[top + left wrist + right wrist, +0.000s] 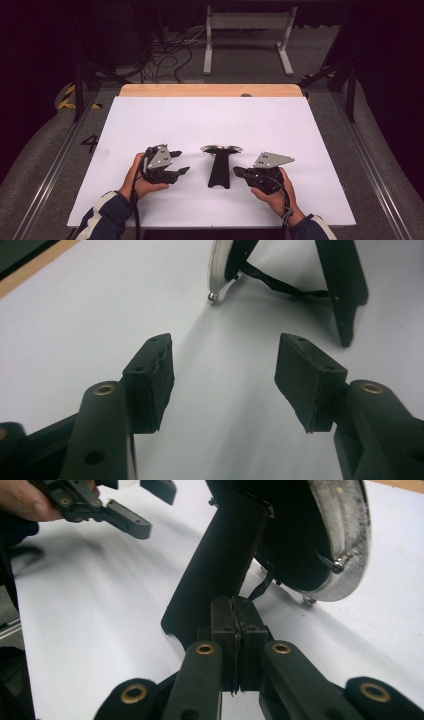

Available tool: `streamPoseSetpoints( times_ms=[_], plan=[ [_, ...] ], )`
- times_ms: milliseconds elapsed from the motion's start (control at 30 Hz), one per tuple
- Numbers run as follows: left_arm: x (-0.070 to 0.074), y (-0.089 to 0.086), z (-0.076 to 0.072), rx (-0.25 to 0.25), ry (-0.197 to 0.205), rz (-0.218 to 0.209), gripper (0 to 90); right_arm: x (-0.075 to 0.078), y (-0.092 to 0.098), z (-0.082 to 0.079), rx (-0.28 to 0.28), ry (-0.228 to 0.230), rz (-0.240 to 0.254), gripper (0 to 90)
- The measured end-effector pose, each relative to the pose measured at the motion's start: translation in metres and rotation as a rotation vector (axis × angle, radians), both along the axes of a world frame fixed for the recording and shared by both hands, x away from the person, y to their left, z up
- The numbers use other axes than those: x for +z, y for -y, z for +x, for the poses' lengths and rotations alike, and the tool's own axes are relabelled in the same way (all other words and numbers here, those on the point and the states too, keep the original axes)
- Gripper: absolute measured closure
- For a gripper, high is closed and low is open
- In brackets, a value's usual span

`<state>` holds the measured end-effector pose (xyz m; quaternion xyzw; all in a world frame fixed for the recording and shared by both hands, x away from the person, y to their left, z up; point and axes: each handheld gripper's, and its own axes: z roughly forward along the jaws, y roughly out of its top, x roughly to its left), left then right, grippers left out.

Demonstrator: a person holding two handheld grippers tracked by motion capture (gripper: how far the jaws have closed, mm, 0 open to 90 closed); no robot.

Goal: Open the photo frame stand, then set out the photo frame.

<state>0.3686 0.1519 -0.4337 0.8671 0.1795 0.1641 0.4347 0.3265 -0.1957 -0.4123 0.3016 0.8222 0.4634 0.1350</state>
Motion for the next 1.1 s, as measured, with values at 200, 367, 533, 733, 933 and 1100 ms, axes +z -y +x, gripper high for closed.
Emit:
streamPoseSetpoints(
  times_ms=[200,367,533,733,933,1100],
  plan=[
    [-0.008,-0.018,-0.006,0.081,-0.009,0.003,31.9,0.004,-0.004,-0.006,-0.005,0.045,-0.013,90.0],
    [-0.009,-0.026,-0.007,0.151,-0.013,-0.044,24.2,0.005,-0.004,-0.008,-0.034,0.063,-0.011,90.0],
    [-0.013,-0.020,-0.003,0.136,-0.024,0.002,22.1,0.004,-0.008,-0.011,-0.052,0.078,-0.017,90.0],
    [-0.012,-0.018,0.000,0.144,-0.004,0.014,24.6,0.003,-0.018,-0.016,-0.049,0.115,-0.016,90.0],
    [-0.006,-0.008,0.008,0.135,0.018,-0.002,31.2,-0.001,-0.030,-0.019,-0.039,0.121,-0.017,90.0],
    [-0.001,0.003,0.018,0.112,0.007,-0.032,35.0,-0.003,-0.045,-0.021,-0.038,0.131,-0.012,90.0]
  ],
)
